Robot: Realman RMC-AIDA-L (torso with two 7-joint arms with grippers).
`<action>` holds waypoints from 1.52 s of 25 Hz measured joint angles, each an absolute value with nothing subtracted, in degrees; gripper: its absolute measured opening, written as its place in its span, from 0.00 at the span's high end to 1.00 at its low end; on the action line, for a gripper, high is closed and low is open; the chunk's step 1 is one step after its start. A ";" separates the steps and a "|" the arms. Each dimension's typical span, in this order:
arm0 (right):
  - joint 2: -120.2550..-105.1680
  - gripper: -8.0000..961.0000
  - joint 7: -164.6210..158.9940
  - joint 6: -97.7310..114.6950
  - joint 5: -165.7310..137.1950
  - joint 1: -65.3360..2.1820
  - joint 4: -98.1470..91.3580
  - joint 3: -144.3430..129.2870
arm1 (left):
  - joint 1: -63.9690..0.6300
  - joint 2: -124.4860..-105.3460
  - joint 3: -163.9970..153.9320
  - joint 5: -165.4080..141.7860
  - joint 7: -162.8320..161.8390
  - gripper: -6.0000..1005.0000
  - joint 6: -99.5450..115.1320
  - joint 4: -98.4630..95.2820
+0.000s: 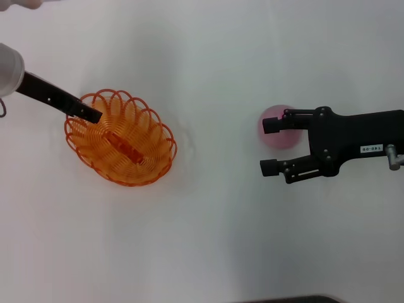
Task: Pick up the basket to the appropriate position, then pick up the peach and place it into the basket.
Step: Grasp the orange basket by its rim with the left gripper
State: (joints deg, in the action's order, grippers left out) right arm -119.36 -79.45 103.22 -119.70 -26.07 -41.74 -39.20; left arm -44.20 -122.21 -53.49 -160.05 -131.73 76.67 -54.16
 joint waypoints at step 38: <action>-119.35 0.02 -79.02 101.94 -119.71 -26.45 -40.16 -40.09 | -44.66 -122.52 -54.94 -160.13 -131.30 0.88 74.20 -51.76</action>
State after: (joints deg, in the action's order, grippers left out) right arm -119.35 -79.02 101.94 -119.71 -26.45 -40.16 -40.09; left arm -44.66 -122.52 -54.94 -160.13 -131.30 74.20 -51.76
